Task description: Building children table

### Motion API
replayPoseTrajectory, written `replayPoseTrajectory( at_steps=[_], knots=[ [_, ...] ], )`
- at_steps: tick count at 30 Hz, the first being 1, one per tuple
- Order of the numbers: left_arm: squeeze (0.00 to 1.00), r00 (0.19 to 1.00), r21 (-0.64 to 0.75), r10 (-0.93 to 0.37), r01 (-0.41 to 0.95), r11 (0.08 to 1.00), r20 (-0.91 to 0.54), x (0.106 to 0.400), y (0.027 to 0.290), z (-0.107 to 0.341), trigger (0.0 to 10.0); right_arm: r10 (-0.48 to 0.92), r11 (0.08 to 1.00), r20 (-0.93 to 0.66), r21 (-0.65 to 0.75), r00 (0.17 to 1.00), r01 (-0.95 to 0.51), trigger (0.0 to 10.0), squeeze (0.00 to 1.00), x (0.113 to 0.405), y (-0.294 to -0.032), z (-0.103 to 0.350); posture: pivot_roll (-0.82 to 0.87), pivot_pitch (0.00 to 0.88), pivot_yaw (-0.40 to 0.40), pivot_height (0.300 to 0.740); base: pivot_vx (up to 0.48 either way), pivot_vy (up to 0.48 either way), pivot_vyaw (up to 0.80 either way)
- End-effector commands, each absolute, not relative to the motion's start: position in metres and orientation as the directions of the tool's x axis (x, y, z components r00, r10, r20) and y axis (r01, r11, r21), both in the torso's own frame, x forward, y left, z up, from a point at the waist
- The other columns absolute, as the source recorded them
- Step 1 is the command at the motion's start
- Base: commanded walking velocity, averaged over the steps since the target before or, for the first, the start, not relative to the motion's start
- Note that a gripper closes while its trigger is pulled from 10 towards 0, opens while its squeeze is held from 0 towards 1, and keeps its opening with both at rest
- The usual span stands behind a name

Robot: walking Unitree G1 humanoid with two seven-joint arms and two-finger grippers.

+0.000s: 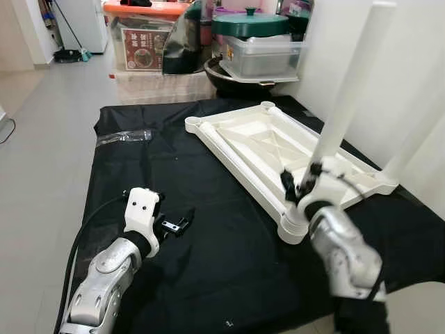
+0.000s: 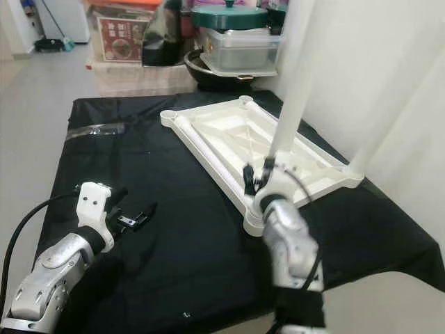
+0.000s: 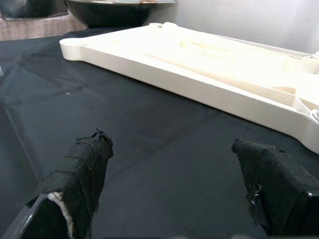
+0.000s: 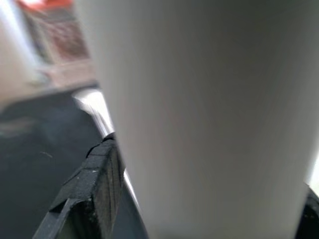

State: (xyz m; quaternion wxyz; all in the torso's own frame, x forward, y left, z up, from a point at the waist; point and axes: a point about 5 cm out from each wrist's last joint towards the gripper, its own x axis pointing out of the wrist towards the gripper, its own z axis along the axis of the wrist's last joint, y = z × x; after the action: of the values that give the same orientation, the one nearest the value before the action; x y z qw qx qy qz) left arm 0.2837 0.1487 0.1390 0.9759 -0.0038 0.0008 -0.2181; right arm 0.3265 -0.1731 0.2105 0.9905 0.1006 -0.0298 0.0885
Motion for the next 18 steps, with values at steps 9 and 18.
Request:
replayPoseTrajectory(
  at_steps=[9, 18],
  knots=[
    [0.0, 0.888, -0.063, -0.46, 0.459, 0.886, 0.003, 0.284, 0.145, 0.133, 10.0, 0.669, 0.734, 0.086, 0.083, 0.739, -0.674, 10.0, 0.0, 0.325, -0.187, 0.21, 0.04, 0.0, -0.094, 0.74, 0.0, 0.0, 0.0],
    [0.0, 0.885, -0.095, -0.465, 0.464, 0.881, 0.019, 0.284, 0.146, 0.133, 10.0, 0.608, 0.788, -0.076, -0.057, 0.79, -0.613, 0.0, 0.0, 0.348, -0.178, 0.195, 0.07, 0.0, -0.106, 0.74, 0.0, 0.0, 0.0]
  ],
)
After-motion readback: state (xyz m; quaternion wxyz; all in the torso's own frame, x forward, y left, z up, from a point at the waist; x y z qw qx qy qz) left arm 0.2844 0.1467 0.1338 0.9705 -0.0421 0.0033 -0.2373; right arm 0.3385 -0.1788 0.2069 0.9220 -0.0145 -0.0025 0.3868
